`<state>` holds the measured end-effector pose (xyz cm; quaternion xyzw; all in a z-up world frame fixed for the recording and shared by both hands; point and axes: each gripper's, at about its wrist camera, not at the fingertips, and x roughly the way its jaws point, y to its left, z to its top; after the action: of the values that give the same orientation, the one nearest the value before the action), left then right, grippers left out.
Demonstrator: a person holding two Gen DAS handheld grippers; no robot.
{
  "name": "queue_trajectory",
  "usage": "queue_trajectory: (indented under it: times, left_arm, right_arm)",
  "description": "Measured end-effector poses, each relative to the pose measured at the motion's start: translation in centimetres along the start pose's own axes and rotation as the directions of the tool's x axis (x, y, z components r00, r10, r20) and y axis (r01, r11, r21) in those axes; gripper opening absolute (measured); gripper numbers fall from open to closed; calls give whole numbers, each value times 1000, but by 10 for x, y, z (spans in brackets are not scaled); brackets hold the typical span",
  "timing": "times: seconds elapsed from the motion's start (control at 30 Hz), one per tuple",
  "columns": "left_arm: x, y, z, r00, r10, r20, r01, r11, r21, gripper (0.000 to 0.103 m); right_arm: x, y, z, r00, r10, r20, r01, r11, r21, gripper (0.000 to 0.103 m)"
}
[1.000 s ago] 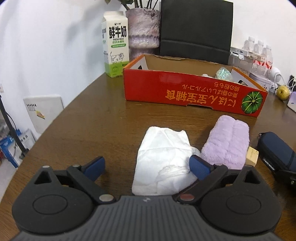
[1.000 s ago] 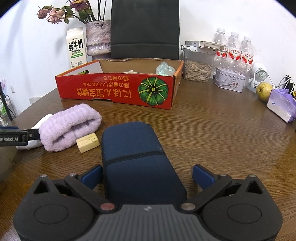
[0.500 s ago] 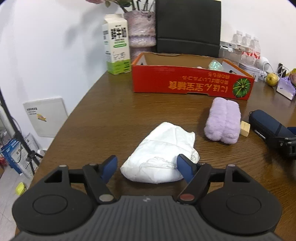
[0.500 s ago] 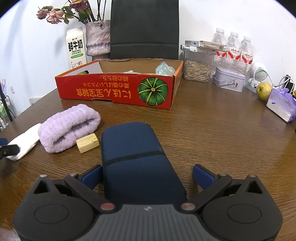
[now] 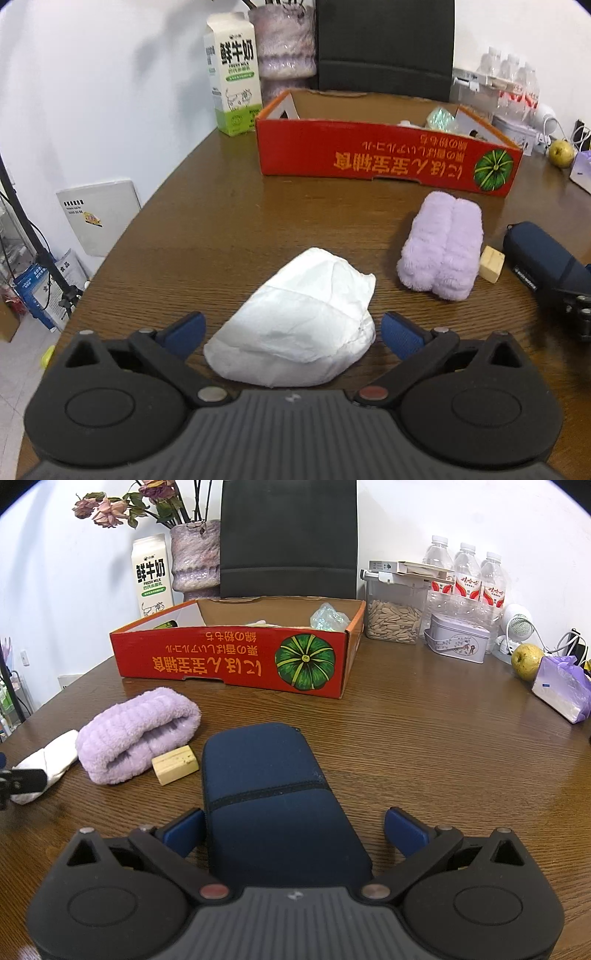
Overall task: Organize objects
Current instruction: 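Grasp the white cloth with the left tool while the right tool holds the pouch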
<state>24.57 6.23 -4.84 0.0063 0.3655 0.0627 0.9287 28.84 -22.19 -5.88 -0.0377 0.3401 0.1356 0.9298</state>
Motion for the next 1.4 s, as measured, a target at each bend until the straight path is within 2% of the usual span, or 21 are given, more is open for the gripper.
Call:
queue_trajectory:
  times: [0.07,0.3,0.6,0.67,0.73,0.8,0.9,1.03,1.1,1.4]
  left_arm:
    - [7,-1,0,1000,8,-11,-8,1000,9,103]
    - [14,9,-3,998,-42,36,43,999,-27,103]
    - [14,5,-4,999,-14,46,17,999,-51,103]
    - [13,5,-4,999,-4,44,7,998,-64,103]
    - [12,2,-5,999,3,47,0,998,-61,100]
    - [8,-1,-6,998,-4,59,7,999,-51,90]
    - [3,-6,-8,997,-12,76,15,999,-34,79]
    - [-1,-11,-10,996,-22,86,24,999,-23,73]
    - [-3,-11,-11,996,-26,89,28,999,-28,65]
    - [-16,-17,-15,992,-41,121,45,999,-23,61]
  right_arm:
    - [0,0,0,1000,0,0,0,1000,0,103]
    - [0,0,0,1000,-1,-1,1,1000,-1,103]
    - [2,6,2,1000,27,0,-27,999,-23,103]
    - [1,6,3,999,35,7,-35,999,-24,98]
    - [-2,7,2,998,52,24,-52,998,-24,86]
    - [-4,6,2,998,59,36,-58,998,-17,78]
    - [-6,6,2,997,66,50,-66,998,-12,75]
    - [-10,11,1,996,55,68,-53,998,-31,73]
    - [-12,12,0,996,54,73,-51,998,-35,72]
    - [-21,15,-4,994,58,97,-55,998,-37,71]
